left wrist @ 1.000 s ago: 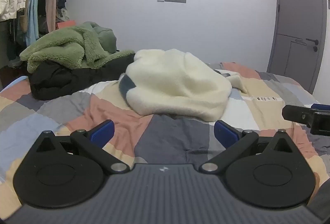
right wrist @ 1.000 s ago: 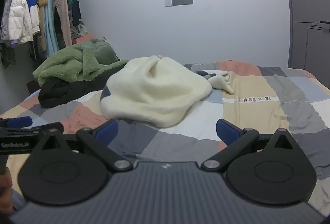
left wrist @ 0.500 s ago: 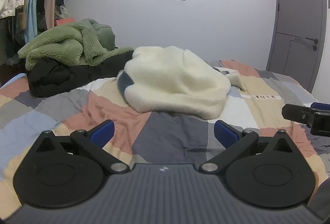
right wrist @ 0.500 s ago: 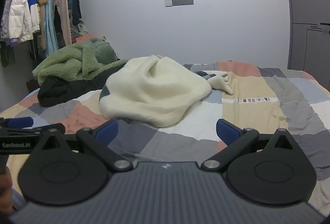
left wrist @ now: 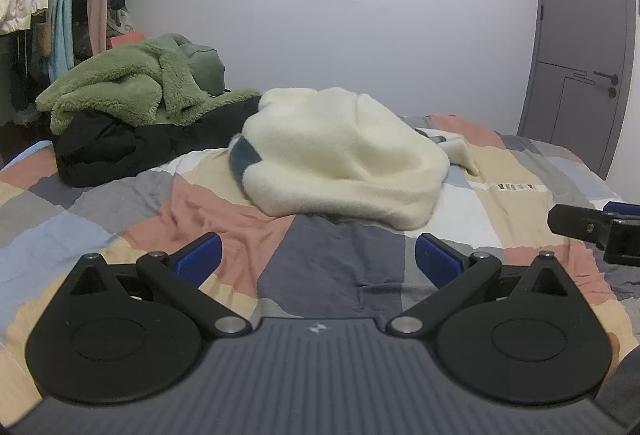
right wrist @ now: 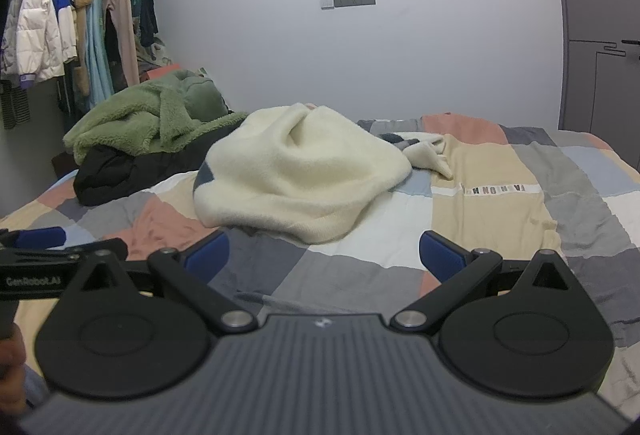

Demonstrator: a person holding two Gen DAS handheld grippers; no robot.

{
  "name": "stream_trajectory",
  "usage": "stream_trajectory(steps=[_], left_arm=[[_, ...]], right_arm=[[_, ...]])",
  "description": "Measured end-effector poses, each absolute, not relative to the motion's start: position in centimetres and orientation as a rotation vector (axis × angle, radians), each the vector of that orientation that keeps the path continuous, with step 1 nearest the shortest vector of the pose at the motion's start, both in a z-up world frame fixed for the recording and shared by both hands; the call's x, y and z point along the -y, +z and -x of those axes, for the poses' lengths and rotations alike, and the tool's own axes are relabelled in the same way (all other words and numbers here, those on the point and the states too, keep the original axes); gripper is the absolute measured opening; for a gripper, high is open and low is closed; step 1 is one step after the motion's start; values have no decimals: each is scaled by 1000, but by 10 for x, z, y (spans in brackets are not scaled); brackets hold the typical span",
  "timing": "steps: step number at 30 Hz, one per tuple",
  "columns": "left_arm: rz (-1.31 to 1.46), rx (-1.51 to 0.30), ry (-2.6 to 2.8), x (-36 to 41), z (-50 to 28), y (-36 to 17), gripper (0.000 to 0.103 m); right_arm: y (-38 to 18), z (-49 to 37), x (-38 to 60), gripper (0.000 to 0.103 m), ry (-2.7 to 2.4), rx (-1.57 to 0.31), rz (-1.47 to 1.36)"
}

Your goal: Fold large clothes

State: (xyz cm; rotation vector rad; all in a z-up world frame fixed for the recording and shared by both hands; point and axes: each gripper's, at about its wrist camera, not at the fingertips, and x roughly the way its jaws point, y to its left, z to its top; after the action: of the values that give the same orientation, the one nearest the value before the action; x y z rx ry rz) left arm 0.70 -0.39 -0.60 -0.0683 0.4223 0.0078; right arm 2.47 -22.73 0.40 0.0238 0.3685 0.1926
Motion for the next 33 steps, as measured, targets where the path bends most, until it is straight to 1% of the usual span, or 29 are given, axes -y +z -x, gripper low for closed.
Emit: stream_trajectory(steps=[33], left_arm=[[62,-428,7,2,-7,-10,103]], right_arm=[[2,-33,228,103,202,-418,-35]])
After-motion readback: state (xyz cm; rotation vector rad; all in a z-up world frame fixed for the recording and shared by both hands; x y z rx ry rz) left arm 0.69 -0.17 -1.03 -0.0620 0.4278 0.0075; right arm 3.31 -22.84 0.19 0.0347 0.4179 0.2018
